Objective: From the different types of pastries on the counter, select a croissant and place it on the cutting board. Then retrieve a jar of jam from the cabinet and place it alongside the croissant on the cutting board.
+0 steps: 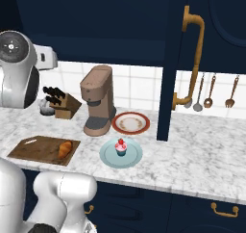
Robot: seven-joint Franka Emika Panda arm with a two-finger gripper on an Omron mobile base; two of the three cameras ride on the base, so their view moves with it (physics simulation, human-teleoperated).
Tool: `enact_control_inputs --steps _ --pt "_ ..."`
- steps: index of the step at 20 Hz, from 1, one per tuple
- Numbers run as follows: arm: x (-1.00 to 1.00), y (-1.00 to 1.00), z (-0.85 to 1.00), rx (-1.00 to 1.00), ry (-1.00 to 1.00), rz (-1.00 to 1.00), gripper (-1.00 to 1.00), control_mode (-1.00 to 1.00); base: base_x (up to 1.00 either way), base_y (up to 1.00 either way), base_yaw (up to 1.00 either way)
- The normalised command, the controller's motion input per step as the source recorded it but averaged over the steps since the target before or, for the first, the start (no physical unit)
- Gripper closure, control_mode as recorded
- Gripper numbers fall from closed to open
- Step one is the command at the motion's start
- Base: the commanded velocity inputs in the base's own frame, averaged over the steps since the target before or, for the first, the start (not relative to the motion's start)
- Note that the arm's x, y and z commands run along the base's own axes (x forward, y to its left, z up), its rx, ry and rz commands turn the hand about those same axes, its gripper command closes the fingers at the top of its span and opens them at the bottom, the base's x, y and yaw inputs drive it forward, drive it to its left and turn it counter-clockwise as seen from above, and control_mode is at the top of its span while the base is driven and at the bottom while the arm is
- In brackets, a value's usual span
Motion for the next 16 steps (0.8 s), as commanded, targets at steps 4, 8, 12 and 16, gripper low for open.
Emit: enact_control_inputs --steps 4,8,12,16 --pt "0.03 0.54 0.09 -0.07 -0.12 0.12 -1.0 -1.0 0.0 0.0 0.0" --pt "0.21 0.03 0.41 0.0 -0.23 0.22 -1.0 -1.0 0.0 0.0 0.0" --pt "0.26 0.28 -0.33 -0.15 -0.04 0.25 -1.0 -1.0 0.0 0.0 0.0" --pt "0.61 0.16 0.13 -0.05 0.0 0.22 -1.0 -1.0 0.0 0.0 0.0"
